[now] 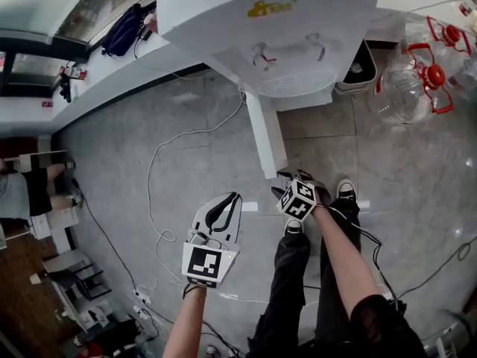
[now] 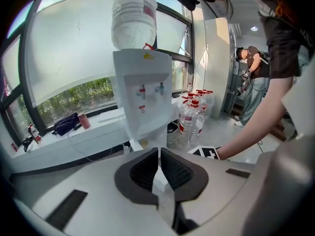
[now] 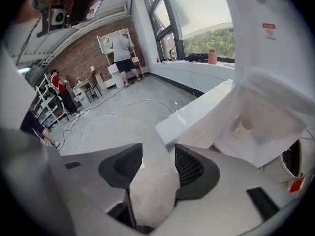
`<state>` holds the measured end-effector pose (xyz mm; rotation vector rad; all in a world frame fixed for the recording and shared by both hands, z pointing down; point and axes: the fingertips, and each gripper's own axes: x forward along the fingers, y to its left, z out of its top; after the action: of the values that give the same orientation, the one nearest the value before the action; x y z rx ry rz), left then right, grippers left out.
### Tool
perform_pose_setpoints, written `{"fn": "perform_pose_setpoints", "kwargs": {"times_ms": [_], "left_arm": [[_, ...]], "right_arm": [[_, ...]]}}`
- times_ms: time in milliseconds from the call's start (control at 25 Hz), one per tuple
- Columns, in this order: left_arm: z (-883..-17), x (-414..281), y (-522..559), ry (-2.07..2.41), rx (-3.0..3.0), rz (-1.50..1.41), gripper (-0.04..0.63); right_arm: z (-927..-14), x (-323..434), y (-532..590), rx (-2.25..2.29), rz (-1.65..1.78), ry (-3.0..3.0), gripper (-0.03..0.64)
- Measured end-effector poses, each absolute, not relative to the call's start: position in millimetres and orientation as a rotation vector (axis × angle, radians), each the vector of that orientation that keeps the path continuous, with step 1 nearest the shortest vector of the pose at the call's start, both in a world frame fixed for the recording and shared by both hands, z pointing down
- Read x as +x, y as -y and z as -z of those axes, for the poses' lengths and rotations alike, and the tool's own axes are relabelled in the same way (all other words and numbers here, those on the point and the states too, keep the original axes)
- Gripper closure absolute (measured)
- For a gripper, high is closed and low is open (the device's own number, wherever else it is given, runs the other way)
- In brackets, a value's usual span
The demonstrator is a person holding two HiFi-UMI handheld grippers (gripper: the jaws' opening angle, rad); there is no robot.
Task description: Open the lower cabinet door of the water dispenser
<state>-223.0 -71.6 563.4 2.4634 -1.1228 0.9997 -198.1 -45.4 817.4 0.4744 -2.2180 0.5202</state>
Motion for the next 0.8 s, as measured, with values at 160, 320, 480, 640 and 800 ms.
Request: {"fn": "perform_pose_setpoints", "kwargs": {"times_ms": [160,320,480,640,800], "left_arm": [[-563.5,-261.9,57.8,1.21,2.399,-0.972,0.569],[-562.8,-286.3,41.2,1.209,2.368,-0.997,0.569],[-549.1,-292.1,23.2,1.165,2.388,-1.033,0.569],[-523.9,-291.3,22.4,1.196,2.38,-0.987,0.569],[-486.7,-279.8,35.8,1.265,2.379,-0.903,0.569]], "right_arm": [[-820.5,-228.5,45.1,0.419,-0.498,2.214,0.4],[-814.6,-236.2,43.6,0.396,-0.482,2.196,0.4],[-783.5,-226.4,37.1,0.401,-0.486,2.218,0.388],[-724.0,-216.6,42.8,0.466,-0.505,2.288,0.407],[-655.4,-202.1,44.1,0.512,-0.49,2.334,0.442]]}}
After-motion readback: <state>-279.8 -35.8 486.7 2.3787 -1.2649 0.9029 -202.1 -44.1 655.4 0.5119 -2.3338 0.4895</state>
